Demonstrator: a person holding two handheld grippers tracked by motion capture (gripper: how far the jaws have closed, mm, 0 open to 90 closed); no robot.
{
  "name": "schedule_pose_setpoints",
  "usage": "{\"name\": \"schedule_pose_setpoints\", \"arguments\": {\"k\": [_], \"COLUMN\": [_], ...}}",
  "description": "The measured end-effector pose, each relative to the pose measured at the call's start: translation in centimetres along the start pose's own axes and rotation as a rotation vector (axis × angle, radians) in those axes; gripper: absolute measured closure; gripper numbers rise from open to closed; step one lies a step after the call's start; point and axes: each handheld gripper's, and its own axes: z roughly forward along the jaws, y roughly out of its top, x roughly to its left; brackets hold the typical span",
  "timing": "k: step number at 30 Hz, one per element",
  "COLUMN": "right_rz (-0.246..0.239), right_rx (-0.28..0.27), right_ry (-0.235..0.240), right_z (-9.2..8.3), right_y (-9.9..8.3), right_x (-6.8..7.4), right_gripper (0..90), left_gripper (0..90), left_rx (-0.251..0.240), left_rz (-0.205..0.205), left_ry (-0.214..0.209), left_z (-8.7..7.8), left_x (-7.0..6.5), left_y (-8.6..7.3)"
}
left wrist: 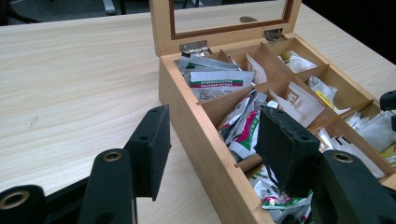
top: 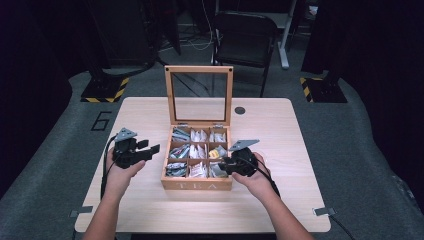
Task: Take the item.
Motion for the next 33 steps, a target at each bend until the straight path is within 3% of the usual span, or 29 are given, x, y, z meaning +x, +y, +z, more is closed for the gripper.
{"name": "schedule_pose_setpoints", "arguments": {"k": [5,14,16,20,24,33], "right_rz": [0.004,-0.029,-0.015,-0.013,-0.040,-0.039], "right_rx": [0.010,-0.009,-0.021,-0.027,-0.017,-0.019], "right_ry": [0.013,0.043,0.052,0.059,0.055,0.059], "right_z": [0.5,0.4,0.4,0.4,0.5,-0.9], "right_y": [-0.1,0.2,0.3,0.6,1.0,2.5], "right_x": [0.2,1.1,1.2,1.3,1.5,1.3], "right_gripper": [64.0,82.1,84.6,85.3,85.4,85.8], "left_gripper": [44.5,44.3,44.2,44.1,44.1,44.0], "left_rx": [0.003,0.003,0.001,0.003,0.000,-0.004], "left_rz": [-0.007,-0.008,-0.007,-0.010,-0.010,-0.012], "left_ry": [0.004,0.007,0.007,0.007,0.014,0.016], "left_z": [-0.1,-0.1,-0.1,-0.1,-0.2,-0.3], "left_x": [0.2,0.3,0.3,0.3,0.5,0.7], "left_y": [-0.1,-0.1,-0.1,-0.1,-0.1,-0.1]}}
